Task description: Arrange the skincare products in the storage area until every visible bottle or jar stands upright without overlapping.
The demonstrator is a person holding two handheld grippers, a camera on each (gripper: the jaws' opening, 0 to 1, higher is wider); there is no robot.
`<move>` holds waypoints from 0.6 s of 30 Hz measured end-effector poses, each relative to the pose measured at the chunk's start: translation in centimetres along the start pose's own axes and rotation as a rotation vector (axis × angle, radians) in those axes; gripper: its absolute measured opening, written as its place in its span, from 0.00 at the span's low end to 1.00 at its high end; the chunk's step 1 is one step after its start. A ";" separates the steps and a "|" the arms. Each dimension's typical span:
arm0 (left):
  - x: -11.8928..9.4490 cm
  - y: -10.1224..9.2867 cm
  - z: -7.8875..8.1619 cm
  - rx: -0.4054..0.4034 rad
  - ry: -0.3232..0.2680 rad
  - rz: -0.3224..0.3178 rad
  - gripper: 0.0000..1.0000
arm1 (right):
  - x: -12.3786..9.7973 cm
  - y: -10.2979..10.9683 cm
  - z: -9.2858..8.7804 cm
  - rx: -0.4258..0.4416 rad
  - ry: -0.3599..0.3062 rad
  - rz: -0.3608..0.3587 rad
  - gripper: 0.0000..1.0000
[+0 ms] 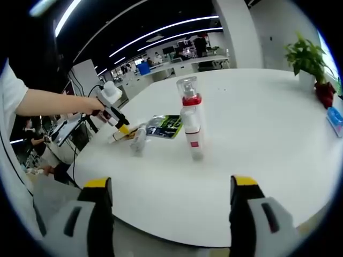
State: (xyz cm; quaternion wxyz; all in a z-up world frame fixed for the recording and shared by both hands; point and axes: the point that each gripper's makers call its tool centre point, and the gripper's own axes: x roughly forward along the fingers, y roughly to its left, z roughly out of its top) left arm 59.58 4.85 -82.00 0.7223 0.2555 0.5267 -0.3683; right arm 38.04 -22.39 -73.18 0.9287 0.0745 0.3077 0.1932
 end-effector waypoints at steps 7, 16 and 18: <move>0.5 -0.1 -0.2 0.010 0.025 0.000 0.32 | 0.1 0.0 -0.1 -0.001 0.004 -0.003 0.91; 0.6 0.2 -0.3 -0.008 0.018 0.000 0.30 | 0.1 0.0 -0.1 -0.003 0.009 -0.004 0.91; 0.6 0.2 -0.3 -0.022 0.012 0.001 0.30 | 0.1 0.0 -0.1 -0.004 0.008 -0.005 0.91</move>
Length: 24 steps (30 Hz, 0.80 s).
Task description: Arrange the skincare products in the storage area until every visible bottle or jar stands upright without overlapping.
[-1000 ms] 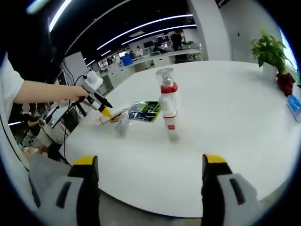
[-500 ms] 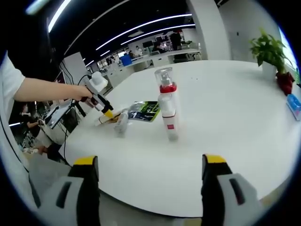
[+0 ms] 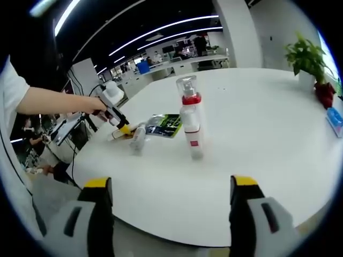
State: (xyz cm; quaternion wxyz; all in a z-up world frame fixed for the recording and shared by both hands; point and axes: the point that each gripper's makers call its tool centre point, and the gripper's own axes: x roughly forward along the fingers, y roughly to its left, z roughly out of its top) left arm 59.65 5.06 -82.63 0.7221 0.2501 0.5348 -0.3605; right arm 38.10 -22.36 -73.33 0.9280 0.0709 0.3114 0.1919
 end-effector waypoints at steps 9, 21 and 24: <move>-0.4 -0.1 -0.1 -0.001 -0.003 0.007 0.29 | 0.0 0.0 0.0 -0.001 0.000 -0.001 0.91; -2.7 -1.3 -1.4 -0.041 -0.062 0.004 0.29 | 0.0 0.2 0.1 -0.017 -0.003 0.009 0.91; -3.5 -1.8 -1.6 -0.052 -0.089 0.003 0.29 | 0.0 0.3 0.1 -0.022 -0.004 0.012 0.91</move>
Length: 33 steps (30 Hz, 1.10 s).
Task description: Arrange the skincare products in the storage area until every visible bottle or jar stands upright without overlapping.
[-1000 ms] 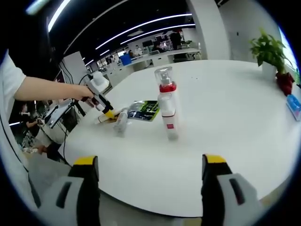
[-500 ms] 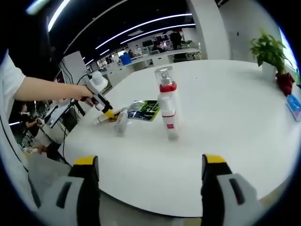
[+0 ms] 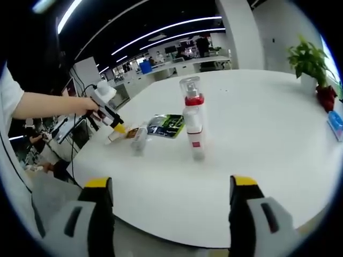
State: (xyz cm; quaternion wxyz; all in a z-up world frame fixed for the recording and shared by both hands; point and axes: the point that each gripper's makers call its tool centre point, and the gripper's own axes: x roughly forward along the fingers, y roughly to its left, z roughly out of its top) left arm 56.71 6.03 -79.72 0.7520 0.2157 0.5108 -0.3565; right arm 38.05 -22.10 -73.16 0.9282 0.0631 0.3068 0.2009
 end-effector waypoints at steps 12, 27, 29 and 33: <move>-2.5 -1.9 -1.2 -0.037 -0.091 -0.002 0.29 | -0.1 0.5 0.2 -0.014 -0.007 0.014 0.90; -5.1 -6.7 -1.6 -0.078 -0.244 -0.033 0.29 | -0.1 1.1 0.3 -0.041 -0.007 0.032 0.90; -5.4 -7.2 -1.7 -0.084 -0.259 -0.031 0.29 | -0.1 1.2 0.3 -0.047 -0.004 0.036 0.90; -6.1 -8.1 -1.6 -0.108 -0.299 -0.028 0.29 | -0.1 1.4 0.2 -0.056 -0.004 0.041 0.90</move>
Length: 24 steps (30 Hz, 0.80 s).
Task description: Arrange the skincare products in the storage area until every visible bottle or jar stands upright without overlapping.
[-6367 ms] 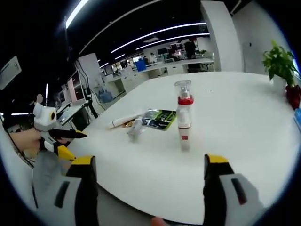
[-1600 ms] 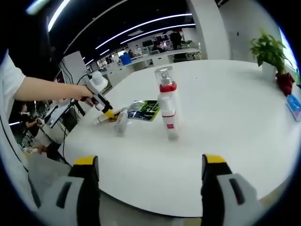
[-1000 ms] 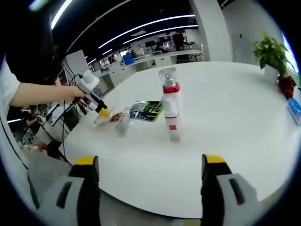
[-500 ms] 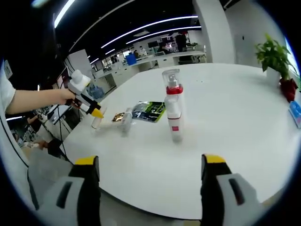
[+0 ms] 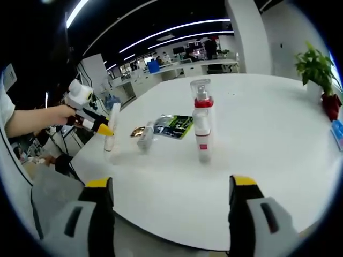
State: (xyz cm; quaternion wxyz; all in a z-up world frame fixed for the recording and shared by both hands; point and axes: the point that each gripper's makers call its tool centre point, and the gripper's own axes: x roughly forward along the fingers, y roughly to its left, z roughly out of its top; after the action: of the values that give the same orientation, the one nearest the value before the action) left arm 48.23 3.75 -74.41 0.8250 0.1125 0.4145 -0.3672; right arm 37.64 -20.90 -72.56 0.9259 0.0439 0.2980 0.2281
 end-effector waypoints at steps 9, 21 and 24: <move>-0.8 -1.9 0.8 -0.056 -0.074 0.006 0.29 | 0.0 0.3 0.0 -0.019 0.002 0.013 0.89; -2.8 -5.0 3.3 -0.127 -0.205 -0.025 0.29 | 0.1 1.0 0.2 -0.072 0.002 0.026 0.88; -3.4 -5.6 3.9 -0.148 -0.235 -0.028 0.29 | 0.1 1.0 0.1 -0.092 0.005 0.020 0.88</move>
State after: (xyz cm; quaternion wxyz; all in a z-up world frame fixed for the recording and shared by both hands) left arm 45.31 -0.40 -68.69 0.8687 0.0017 0.3423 -0.3579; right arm 37.40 -19.99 -72.27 0.9238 0.0034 0.2892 0.2510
